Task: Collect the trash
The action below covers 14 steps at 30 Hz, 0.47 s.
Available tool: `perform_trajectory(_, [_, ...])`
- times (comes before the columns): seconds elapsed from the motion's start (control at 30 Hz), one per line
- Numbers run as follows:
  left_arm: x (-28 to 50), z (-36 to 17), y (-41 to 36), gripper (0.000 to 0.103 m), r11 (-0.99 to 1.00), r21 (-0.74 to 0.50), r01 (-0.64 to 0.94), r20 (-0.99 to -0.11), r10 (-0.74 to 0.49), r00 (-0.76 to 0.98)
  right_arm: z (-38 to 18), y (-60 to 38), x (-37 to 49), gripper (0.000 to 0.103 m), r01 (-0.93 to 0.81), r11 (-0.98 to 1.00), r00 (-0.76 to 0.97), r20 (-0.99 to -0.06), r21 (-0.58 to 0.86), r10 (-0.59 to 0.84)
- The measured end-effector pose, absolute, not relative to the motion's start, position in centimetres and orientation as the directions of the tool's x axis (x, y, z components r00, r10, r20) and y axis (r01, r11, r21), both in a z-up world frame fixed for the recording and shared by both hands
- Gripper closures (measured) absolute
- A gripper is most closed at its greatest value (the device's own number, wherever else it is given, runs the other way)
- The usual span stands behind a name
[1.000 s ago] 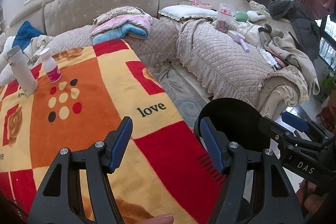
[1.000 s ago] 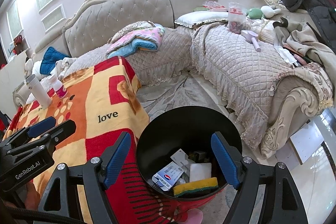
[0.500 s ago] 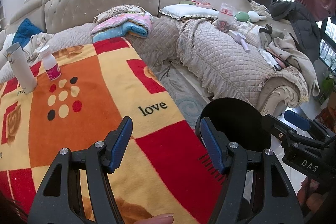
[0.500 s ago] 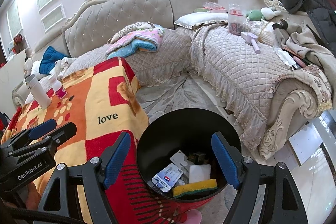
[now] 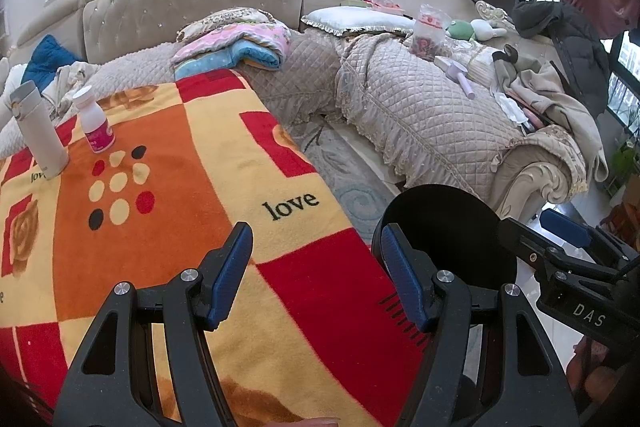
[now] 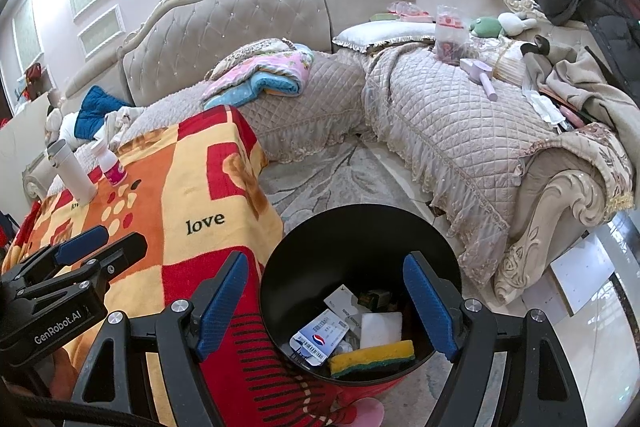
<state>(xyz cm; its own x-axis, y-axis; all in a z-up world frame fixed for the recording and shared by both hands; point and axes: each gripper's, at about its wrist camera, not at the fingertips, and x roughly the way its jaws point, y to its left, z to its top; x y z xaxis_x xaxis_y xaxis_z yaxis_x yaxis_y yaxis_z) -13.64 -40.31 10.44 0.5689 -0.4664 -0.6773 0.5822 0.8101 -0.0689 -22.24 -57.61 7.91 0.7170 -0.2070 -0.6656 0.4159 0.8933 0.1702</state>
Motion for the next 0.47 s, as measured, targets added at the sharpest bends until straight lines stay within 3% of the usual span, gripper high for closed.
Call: perform_trajectory(0.47, [-13.5,9.9,-39.4,0.037,0.811,-0.079,0.579,-0.672,-0.472,0.570,7.3,-57.1,-21.6,0.025,0.401,0.904,0.701,-0.685,0.150,-0.197])
